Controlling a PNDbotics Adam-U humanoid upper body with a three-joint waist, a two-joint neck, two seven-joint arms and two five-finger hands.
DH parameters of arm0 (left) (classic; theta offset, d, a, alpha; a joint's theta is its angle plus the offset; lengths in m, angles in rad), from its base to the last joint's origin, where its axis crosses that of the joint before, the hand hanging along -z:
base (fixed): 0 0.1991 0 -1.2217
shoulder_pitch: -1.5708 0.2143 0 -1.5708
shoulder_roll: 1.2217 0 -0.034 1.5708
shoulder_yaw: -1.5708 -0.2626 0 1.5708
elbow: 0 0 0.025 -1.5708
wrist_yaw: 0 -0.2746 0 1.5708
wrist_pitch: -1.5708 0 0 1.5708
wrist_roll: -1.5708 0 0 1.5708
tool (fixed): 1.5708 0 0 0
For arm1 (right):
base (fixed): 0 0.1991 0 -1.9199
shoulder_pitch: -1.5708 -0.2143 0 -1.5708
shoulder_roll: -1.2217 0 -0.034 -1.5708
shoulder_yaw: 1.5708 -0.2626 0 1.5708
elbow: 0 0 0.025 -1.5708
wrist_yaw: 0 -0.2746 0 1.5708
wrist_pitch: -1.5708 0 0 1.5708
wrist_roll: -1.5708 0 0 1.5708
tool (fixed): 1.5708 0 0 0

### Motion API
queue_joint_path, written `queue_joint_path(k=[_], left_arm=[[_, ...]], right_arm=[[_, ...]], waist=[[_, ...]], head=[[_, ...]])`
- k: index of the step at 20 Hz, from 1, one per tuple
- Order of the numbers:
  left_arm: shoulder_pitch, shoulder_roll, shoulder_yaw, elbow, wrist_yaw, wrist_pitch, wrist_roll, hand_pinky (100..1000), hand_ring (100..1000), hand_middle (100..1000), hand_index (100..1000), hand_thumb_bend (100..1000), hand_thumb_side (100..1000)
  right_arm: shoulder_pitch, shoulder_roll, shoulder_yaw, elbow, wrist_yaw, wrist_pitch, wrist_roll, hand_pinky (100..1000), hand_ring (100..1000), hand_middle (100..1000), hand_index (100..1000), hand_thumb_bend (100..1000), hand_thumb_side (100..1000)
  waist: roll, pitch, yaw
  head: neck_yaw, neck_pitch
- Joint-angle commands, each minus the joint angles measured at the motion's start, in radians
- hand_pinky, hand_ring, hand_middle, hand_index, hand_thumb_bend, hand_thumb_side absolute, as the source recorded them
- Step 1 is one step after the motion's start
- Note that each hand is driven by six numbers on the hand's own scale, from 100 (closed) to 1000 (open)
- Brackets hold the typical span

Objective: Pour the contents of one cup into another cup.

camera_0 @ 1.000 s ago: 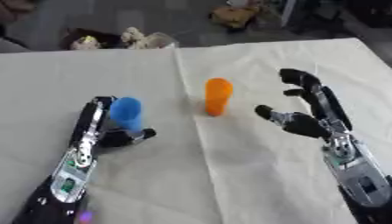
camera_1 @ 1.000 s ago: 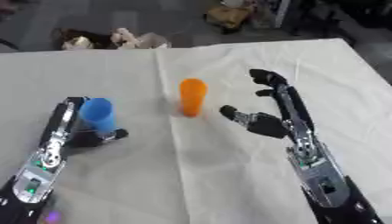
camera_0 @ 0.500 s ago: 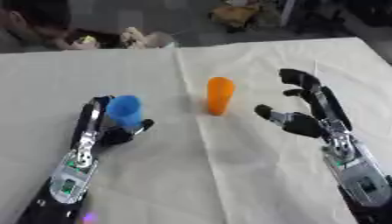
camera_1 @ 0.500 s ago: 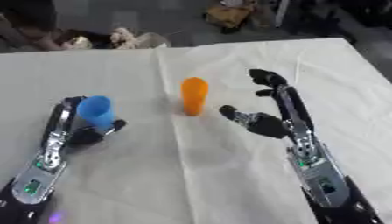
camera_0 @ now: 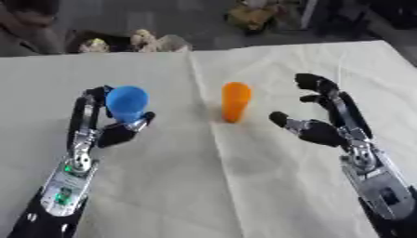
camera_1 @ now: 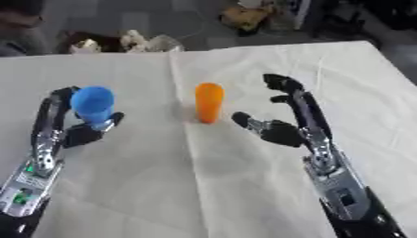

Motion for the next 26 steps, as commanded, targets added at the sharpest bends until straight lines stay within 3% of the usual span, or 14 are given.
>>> queue_joint_path(k=[1, 15, 26], left_arm=[[-0.002, 0.032, 0.0, -0.078, 0.03, 0.019, 0.006, 635, 488, 164, 366, 284, 100], [0.064, 0.085, -0.008, -0.292, 0.218, 0.056, -0.014, 621, 477, 159, 358, 220, 100], [0.092, 0.086, -0.017, -0.349, 0.255, 0.075, -0.054, 626, 481, 160, 360, 191, 100]], right_arm=[[-0.02, -0.012, 0.003, 0.004, -0.012, 0.001, -0.002, 730, 840, 790, 850, 736, 447], [-0.105, -0.012, 0.045, 0.171, 0.015, -0.002, 0.002, 728, 835, 787, 846, 740, 448], [-0.166, 0.014, 0.072, 0.33, 0.122, -0.038, -0.009, 788, 890, 833, 861, 770, 481]], waist=[[0.0, -0.021, 0.004], [0.0, -0.03, 0.03], [0.011, -0.033, 0.051]], head=[[-0.005, -0.002], [-0.025, 0.0], [-0.042, -0.002]])
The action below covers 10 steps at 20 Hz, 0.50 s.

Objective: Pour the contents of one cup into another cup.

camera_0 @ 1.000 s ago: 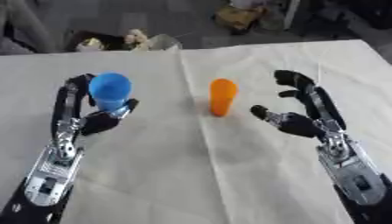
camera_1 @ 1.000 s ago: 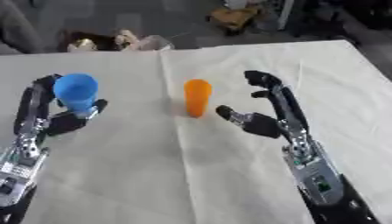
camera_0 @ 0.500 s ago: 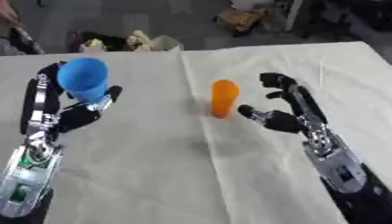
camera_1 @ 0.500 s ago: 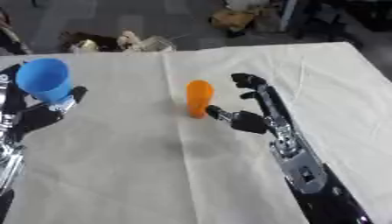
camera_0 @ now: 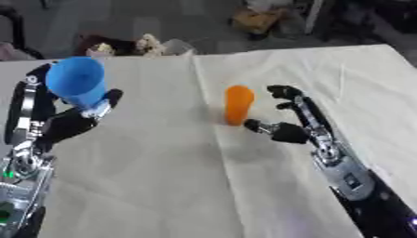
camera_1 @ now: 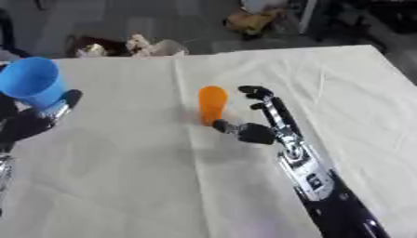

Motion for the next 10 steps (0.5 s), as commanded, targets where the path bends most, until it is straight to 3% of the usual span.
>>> queue_joint_path(k=[1, 10], left_arm=[[-0.006, 0.01, -0.005, -0.03, 0.007, 0.001, -0.012, 626, 481, 160, 360, 190, 100], [-0.004, 0.003, -0.007, -0.039, 0.007, 0.0, -0.025, 628, 483, 161, 361, 191, 100]], right_arm=[[-0.034, 0.003, 0.003, 0.033, 0.057, -0.013, -0.014, 793, 893, 833, 862, 771, 483], [-0.08, 0.026, -0.004, 0.139, 0.186, -0.022, -0.086, 899, 938, 838, 863, 772, 496]], waist=[[0.003, -0.02, 0.004], [0.013, -0.02, 0.023]], head=[[-0.008, -0.003], [-0.024, -0.009]])
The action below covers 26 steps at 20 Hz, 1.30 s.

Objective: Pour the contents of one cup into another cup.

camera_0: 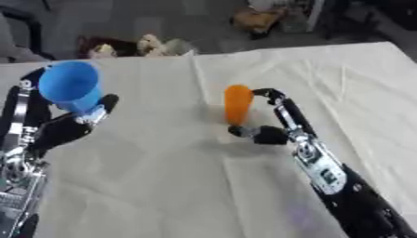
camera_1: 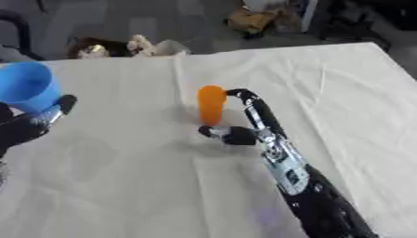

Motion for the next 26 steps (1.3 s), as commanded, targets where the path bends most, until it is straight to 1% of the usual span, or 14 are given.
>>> queue_joint_path(k=[1, 9, 20, 24, 26], left_arm=[[-0.01, 0.003, -0.001, -0.023, 0.0, -0.002, -0.004, 628, 483, 161, 361, 191, 100], [-0.014, -0.002, -0.004, -0.022, 0.0, -0.002, -0.005, 628, 484, 160, 361, 194, 100], [-0.021, -0.007, -0.007, -0.024, -0.002, -0.003, -0.007, 628, 484, 158, 360, 171, 100], [-0.026, -0.008, -0.008, -0.025, -0.002, -0.003, -0.009, 628, 484, 157, 360, 166, 100], [-0.028, -0.009, -0.009, -0.025, -0.002, -0.003, -0.01, 629, 483, 157, 359, 164, 100]], right_arm=[[-0.027, -0.004, -0.013, 0.024, 0.03, -0.002, -0.022, 900, 937, 837, 862, 772, 496], [-0.071, 0.018, -0.022, 0.087, 0.05, -0.007, -0.041, 901, 931, 828, 857, 780, 493], [-0.116, 0.045, -0.03, 0.162, 0.065, -0.012, -0.057, 895, 917, 803, 837, 748, 476], [-0.129, 0.056, -0.035, 0.19, 0.059, -0.012, -0.074, 886, 899, 758, 791, 719, 453], [-0.136, 0.061, -0.038, 0.202, 0.056, -0.011, -0.086, 880, 885, 718, 749, 690, 448]], waist=[[0.001, -0.019, 0.002], [0.006, -0.012, 0.018], [0.011, 0.002, 0.035], [0.015, 0.006, 0.045], [0.016, 0.009, 0.049]], head=[[-0.006, -0.009], [-0.014, -0.015], [-0.02, -0.023], [-0.024, -0.03], [-0.026, -0.033]])
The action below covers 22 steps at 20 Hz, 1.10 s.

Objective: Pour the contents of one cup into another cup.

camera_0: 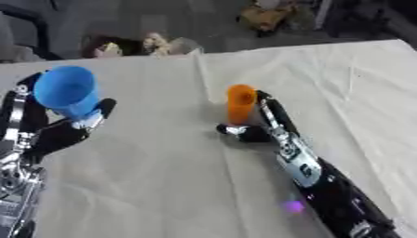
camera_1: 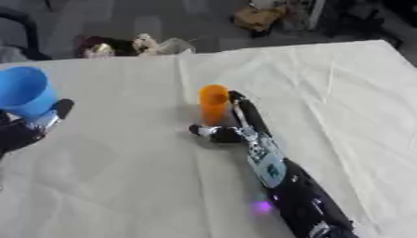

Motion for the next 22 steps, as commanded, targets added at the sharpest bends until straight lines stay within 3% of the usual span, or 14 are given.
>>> queue_joint_path(k=[1, 6, 7, 8, 10, 13, 16, 22], left_arm=[[-0.02, 0.007, -0.003, -0.023, -0.002, 0.0, -0.004, 628, 483, 157, 359, 163, 100], [-0.022, 0.005, -0.004, -0.022, -0.002, 0.0, -0.005, 628, 483, 156, 359, 158, 100], [-0.022, 0.005, -0.004, -0.022, -0.002, 0.0, -0.005, 628, 483, 156, 359, 157, 100], [-0.022, 0.005, -0.004, -0.022, -0.001, 0.0, -0.004, 628, 483, 156, 359, 157, 100], [-0.022, 0.005, -0.004, -0.021, -0.002, 0.0, -0.004, 629, 483, 155, 359, 154, 100], [-0.022, 0.006, -0.003, -0.018, -0.004, 0.0, -0.003, 629, 483, 155, 359, 153, 100], [-0.019, 0.009, -0.001, -0.012, -0.008, 0.001, -0.001, 628, 483, 154, 359, 151, 100], [-0.005, 0.014, 0.0, 0.013, -0.02, 0.002, -0.003, 629, 483, 152, 358, 148, 100]], right_arm=[[-0.023, 0.007, -0.007, 0.017, -0.001, 0.002, -0.02, 877, 880, 700, 734, 680, 445], [-0.034, 0.015, -0.01, 0.028, -0.005, 0.007, -0.066, 856, 833, 563, 595, 573, 407], [-0.034, 0.015, -0.01, 0.027, -0.007, 0.008, -0.077, 843, 804, 515, 537, 490, 395], [-0.035, 0.016, -0.01, 0.023, -0.009, 0.009, -0.092, 842, 802, 509, 533, 489, 367], [-0.034, 0.017, -0.009, 0.015, -0.016, 0.013, -0.118, 829, 768, 464, 482, 353, 307], [-0.032, 0.014, -0.004, -0.008, -0.029, 0.023, -0.148, 821, 746, 443, 462, 243, 248], [-0.032, 0.005, 0.009, -0.044, -0.038, 0.037, -0.149, 821, 745, 441, 461, 189, 228], [-0.039, -0.037, 0.037, -0.153, -0.047, 0.072, -0.1, 824, 748, 443, 463, 170, 208]], waist=[[0.004, -0.01, 0.005], [0.006, -0.007, 0.011], [0.007, -0.006, 0.011], [0.007, -0.006, 0.01], [0.006, -0.006, 0.008], [0.004, -0.007, 0.002], [0.001, -0.012, -0.007], [-0.012, -0.025, -0.027]], head=[[-0.006, -0.016], [-0.011, -0.021], [-0.012, -0.021], [-0.012, -0.021], [-0.012, -0.021], [-0.011, -0.021], [-0.008, -0.017], [-0.001, -0.009]])
